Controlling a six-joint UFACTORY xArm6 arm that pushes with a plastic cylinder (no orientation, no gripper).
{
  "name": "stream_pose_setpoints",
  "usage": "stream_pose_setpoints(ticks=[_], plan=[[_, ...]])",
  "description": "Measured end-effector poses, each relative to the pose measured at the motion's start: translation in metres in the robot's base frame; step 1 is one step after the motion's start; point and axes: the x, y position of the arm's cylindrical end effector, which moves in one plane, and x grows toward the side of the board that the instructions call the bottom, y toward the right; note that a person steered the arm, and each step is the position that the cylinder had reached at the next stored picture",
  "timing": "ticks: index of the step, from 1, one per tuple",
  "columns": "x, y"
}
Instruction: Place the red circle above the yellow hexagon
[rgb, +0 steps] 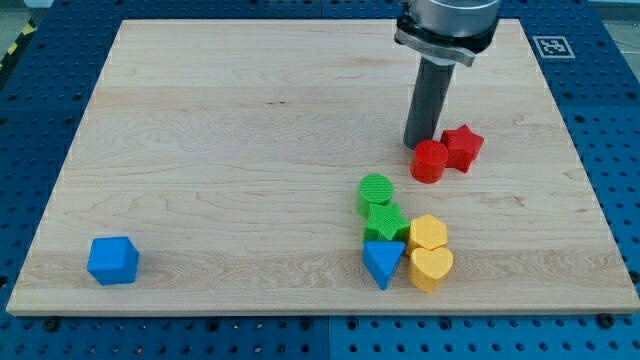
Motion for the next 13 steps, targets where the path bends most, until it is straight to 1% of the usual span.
stream_pose_setpoints(ticks=[2,4,9,13], plan=[[0.009,0.012],[0.034,0.023],[0.066,0.030],[0.066,0.053]])
